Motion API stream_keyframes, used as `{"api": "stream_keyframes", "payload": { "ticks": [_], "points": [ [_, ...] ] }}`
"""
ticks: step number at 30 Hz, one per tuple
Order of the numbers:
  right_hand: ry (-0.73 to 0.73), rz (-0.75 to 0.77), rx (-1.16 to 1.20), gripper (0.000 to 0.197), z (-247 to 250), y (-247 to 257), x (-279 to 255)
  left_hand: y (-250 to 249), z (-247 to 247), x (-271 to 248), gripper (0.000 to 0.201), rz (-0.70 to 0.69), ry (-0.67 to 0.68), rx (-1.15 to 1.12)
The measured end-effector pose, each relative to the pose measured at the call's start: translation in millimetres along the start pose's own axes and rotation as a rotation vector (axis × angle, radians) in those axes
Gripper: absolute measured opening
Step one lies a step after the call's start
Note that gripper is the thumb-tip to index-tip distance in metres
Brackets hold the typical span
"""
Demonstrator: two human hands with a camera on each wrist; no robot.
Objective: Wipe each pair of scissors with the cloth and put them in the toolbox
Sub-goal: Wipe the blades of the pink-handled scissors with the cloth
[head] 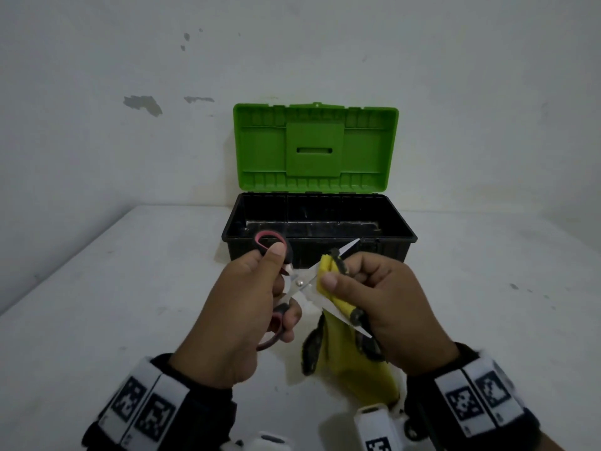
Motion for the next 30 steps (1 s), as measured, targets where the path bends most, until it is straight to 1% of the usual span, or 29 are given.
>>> {"api": "stream_keyframes", "payload": {
  "ticks": [4, 7, 12, 15, 17, 19, 22, 24, 27, 28, 30],
  "points": [
    [-0.003, -0.018, -0.011, 0.023, -8, 0, -2, 0, -2, 0, 0.031, 0.030, 0.017, 0.001],
    [-0.041, -0.030, -0.022, 0.024, -9, -1, -3, -1, -1, -1, 0.032, 0.033, 0.029, 0.026],
    [-0.112, 0.002, -0.068, 0.026, -11, -5, -5, -2, 0, -1, 0.034, 0.042, 0.020, 0.056],
    [-0.198, -0.012, -0.036, 0.028, -9, -8, -3, -2, 1, -1, 0.034, 0.065, 0.020, 0.053],
    [-0.260, -0.030, -0.024, 0.034, 0, -12, 1, -1, 2, -2, 0.031, 0.081, 0.014, 0.048],
    [-0.231, -0.009, -0.072, 0.035, 4, -12, 3, 0, 3, -2, 0.032, 0.091, 0.013, 0.048],
    [-0.162, 0.026, -0.048, 0.031, -2, -7, 0, -2, 3, -2, 0.035, 0.101, 0.034, 0.055],
    [-0.177, 0.032, -0.045, 0.032, -2, -8, 0, -3, 4, -2, 0.036, 0.095, 0.038, 0.064],
    [-0.262, 0.052, -0.066, 0.043, 2, -13, 2, -4, 4, -2, 0.033, 0.074, 0.027, 0.077],
    [-0.273, 0.053, -0.061, 0.043, 2, -14, 2, -4, 4, -2, 0.033, 0.071, 0.022, 0.084],
    [-0.235, 0.073, -0.090, 0.038, 0, -12, -2, -3, 5, -2, 0.033, 0.063, 0.015, 0.106]
  ]
}}
Point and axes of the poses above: each hand's wrist, its own x-axis towards the middle knuckle, its own z-axis out of the back of the hand, y = z × x, the point moved 1 cm from there along x, towards the middle knuckle, and after that the axes turned 9 degrees about z, right-handed, at the moved point
